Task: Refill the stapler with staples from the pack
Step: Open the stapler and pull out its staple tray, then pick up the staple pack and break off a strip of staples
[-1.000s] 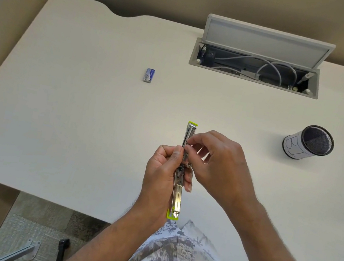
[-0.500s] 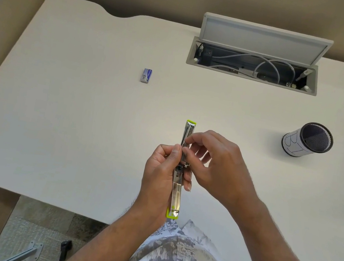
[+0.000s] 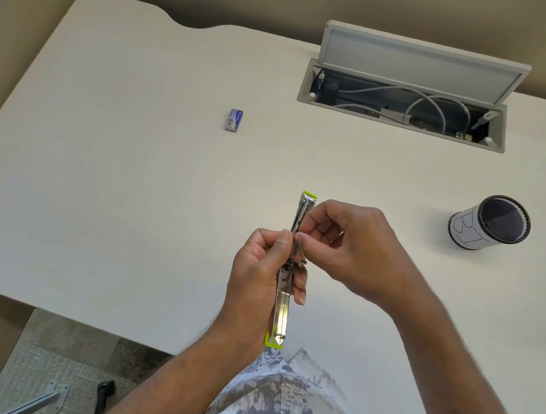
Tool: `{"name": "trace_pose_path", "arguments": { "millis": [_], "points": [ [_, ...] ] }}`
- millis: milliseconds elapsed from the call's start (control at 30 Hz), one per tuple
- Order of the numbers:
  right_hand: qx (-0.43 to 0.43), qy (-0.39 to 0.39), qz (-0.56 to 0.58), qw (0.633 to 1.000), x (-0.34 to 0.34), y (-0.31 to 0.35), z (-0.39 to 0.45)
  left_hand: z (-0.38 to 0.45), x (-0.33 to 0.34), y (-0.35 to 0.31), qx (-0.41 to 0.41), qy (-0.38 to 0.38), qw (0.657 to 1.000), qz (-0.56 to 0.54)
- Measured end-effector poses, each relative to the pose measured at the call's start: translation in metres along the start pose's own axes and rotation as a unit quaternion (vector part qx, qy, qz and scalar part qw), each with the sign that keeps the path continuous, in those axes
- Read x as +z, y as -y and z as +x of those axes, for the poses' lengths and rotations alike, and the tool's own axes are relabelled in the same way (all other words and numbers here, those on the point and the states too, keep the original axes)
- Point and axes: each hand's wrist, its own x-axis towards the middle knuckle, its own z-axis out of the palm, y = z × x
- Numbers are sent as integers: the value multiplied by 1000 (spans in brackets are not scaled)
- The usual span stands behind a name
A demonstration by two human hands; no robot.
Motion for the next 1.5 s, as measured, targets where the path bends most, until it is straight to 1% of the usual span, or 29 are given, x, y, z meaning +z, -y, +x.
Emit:
{"name": "trace_pose_path", "arguments": {
  "millis": [200,300,367,500,600,700,733,833,900,933,1067,1300,1400,1467,1500],
  "points": [
    [38,2,112,993,-4,-8,-2,1,-1,3,0,8,1000,-19],
    [49,-27,158,986,-6,-19,-6,8,-5,8,-8,9,1000,-21],
    [63,-55,166,983,-8,-29,-9,20,-12,16,-14,-2,1000,15],
    [128,-132,135,974,-22,-66,-16,60,-30,41,-63,-46,991,111],
    [183,-231,95,951,-49,-107,-21,97,-39,62,-97,-81,979,158],
    [227,-356,23,906,-90,-150,-26,132,-37,74,-99,-112,966,211],
    [240,-387,0,890,-104,-161,-26,143,-36,76,-93,-123,961,230],
    [269,-439,-57,855,-136,-192,-21,172,-30,77,-57,-149,938,307],
    [290,-441,-87,845,-150,-209,-17,192,-23,77,-40,-147,925,349],
    [301,-435,-95,843,-154,-216,-14,200,-18,75,-36,-142,923,355],
    [335,-389,-135,848,-161,-234,-6,232,-5,70,-24,-135,930,342],
    [346,-366,-189,843,-160,-248,0,254,-3,65,-11,-136,912,386],
    [349,-358,-198,843,-161,-246,2,255,-4,65,-10,-132,911,392],
    [343,-370,-203,839,-159,-240,2,255,-5,65,-9,-128,912,389],
    [327,-387,-203,838,-156,-234,2,254,-5,65,-7,-127,913,387]
  ]
}}
